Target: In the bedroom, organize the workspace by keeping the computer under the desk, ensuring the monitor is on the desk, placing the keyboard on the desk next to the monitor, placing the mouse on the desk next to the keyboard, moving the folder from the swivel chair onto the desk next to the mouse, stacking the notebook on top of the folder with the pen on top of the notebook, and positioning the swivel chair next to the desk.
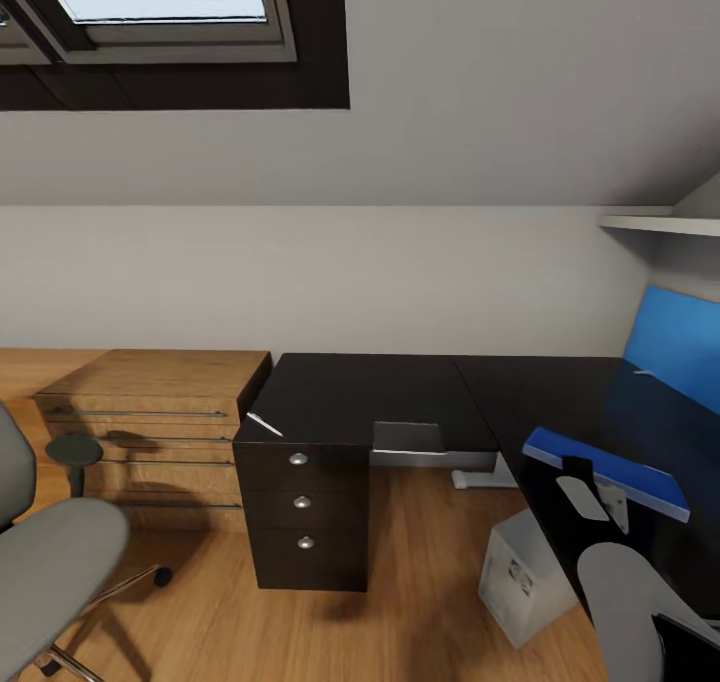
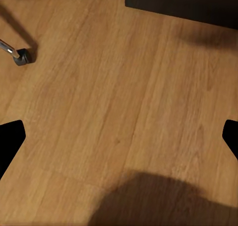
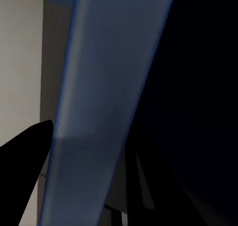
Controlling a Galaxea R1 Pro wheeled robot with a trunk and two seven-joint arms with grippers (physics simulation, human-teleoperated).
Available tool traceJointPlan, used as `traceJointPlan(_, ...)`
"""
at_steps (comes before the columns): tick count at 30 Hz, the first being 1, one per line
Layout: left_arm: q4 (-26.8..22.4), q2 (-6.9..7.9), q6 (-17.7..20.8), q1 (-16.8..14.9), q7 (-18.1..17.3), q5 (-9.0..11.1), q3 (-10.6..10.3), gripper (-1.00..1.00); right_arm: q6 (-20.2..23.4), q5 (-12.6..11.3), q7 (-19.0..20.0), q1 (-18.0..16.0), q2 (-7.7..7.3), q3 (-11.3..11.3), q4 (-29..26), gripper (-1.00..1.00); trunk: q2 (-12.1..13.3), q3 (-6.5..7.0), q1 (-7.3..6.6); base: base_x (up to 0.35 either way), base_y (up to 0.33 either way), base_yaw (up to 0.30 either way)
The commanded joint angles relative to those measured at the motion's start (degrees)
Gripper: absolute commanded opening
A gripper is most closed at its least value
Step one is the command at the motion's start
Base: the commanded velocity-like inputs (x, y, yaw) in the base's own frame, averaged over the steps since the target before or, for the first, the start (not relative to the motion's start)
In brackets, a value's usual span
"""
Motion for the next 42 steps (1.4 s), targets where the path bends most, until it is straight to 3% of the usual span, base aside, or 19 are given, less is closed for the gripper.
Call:
traceJointPlan(1,0.0,0.04,-0.3,-0.1,0.4,0.5,-0.5,1.0,-0.2,-0.5,-0.1,0.0,-0.07,0.1,0.0,-1.0,0.0,-0.06,0.0,0.0,-0.005,0.0)
traceJointPlan(39,0.0,0.04,-0.4,-0.1,0.5,0.5,-0.7,1.0,-0.1,-0.5,-1.2,-0.1,-0.19,0.1,0.1,-1.0,0.0,-0.06,0.0,0.019,-0.015,0.0)
traceJointPlan(40,0.0,0.02,-0.4,-0.1,0.5,0.5,-0.7,1.0,-0.1,-0.5,-1.2,-0.1,-0.18,0.1,0.1,1.0,0.0,-0.06,0.0,0.0,0.0,0.0)
traceJointPlan(42,0.0,0.04,-0.4,-0.1,0.5,0.5,-0.7,1.0,-0.1,-0.5,-1.2,-0.1,-0.18,0.1,0.1,1.0,0.0,-0.06,0.0,0.0,0.0,0.0)
